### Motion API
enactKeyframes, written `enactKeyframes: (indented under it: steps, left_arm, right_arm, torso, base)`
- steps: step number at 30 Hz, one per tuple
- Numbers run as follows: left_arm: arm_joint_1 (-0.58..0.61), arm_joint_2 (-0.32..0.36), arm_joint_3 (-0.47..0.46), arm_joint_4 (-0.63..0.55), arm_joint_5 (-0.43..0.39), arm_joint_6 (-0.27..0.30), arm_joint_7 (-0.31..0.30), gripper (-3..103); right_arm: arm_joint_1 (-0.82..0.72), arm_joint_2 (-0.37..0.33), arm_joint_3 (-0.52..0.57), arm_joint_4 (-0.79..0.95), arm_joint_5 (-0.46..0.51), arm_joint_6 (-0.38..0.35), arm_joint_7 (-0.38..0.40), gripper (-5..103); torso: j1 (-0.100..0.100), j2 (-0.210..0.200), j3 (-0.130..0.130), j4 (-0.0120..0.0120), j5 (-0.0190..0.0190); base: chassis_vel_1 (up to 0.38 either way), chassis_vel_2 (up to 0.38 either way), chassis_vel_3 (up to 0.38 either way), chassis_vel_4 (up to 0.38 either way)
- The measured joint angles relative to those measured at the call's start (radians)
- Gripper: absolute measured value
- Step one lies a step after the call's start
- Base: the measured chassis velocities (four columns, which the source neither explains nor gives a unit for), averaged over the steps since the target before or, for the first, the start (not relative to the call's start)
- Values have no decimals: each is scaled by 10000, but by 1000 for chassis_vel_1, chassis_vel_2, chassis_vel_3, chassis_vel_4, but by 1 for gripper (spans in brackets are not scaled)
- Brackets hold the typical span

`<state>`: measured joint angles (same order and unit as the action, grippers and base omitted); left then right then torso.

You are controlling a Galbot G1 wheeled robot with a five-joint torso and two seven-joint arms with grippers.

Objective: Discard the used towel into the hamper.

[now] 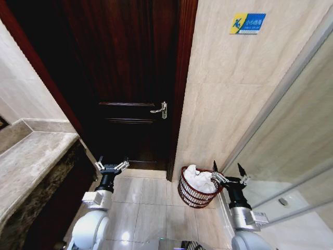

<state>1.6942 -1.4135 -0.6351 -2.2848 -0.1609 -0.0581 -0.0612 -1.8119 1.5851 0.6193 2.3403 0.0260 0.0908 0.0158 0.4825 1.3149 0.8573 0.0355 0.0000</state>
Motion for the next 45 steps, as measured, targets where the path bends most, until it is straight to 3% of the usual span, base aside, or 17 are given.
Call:
enactKeyframes:
  steps: [6, 20, 36, 45]
  left_arm:
    - [83, -16, 27, 47, 21, -337, 44, 100]
    - [58, -42, 48, 125, 38, -642, 25, 100]
    - [102, -52, 11, 162, -18, -681, 66, 100]
    - [68, -87, 42, 381, -42, -1221, 30, 100]
  right_arm:
    - [-50, 8, 21, 34, -85, -99, 30, 100]
    - [-139, -74, 45, 127, -118, -158, 17, 100]
    - [-150, -61, 43, 55, -126, -10, -2, 100]
    - [-258, -46, 44, 17, -120, 154, -10, 100]
  torso:
    - [106, 242, 134, 0, 0]
    - [98, 208, 119, -1, 0]
    - [61, 149, 81, 0, 0]
    - [57, 127, 73, 2, -1]
  base:
    - [0, 0, 0, 0]
    - [29, -24, -26, 25]
    - [198, -203, -192, 201]
    - [190, -177, -185, 185]
